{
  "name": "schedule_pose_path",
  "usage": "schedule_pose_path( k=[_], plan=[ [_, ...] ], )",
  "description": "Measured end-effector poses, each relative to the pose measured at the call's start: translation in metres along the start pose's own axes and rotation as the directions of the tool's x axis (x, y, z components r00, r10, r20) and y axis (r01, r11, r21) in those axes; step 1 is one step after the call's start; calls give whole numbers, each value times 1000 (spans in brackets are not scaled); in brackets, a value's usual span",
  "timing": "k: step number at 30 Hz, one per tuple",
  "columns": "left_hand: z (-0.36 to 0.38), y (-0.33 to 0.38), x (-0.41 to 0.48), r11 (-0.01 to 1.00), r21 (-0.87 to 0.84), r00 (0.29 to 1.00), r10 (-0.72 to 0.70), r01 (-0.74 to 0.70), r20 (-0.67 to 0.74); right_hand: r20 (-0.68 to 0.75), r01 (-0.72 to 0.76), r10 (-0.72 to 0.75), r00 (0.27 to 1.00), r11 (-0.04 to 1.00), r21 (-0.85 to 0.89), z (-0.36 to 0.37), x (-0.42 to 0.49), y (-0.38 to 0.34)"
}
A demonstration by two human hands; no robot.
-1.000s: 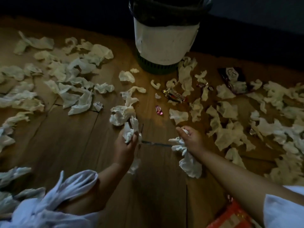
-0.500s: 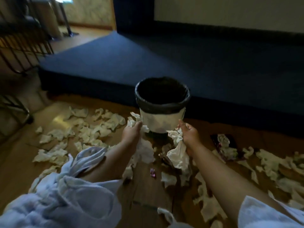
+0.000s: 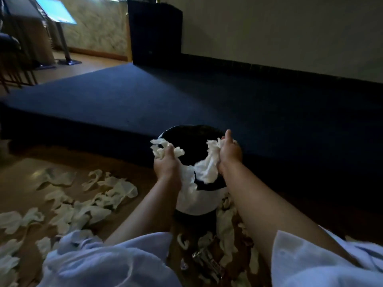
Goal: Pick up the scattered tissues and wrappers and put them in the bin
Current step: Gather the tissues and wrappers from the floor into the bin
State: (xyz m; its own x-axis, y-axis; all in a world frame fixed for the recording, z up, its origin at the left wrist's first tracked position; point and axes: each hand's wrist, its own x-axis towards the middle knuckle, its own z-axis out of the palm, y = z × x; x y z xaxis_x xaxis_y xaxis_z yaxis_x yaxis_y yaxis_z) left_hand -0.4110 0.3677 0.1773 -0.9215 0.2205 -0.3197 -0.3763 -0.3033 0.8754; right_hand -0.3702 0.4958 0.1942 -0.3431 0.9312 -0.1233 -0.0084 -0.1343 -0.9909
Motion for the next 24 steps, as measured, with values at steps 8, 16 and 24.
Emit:
schedule_pose_path(
  k=[8,16,24],
  plan=[
    [6,-20,31,996,-87,996,-28,20,-89,243,-236,214,946,970,65,9,23,17],
    [25,-24,31,998,-63,999,-1,-1,-38,431,508,-269,861,425,-749,-46,16,63],
    [59,-15,46,988,-101,992,109,-115,-60,476,534,-248,844,292,-793,-46,13,81]
  ],
)
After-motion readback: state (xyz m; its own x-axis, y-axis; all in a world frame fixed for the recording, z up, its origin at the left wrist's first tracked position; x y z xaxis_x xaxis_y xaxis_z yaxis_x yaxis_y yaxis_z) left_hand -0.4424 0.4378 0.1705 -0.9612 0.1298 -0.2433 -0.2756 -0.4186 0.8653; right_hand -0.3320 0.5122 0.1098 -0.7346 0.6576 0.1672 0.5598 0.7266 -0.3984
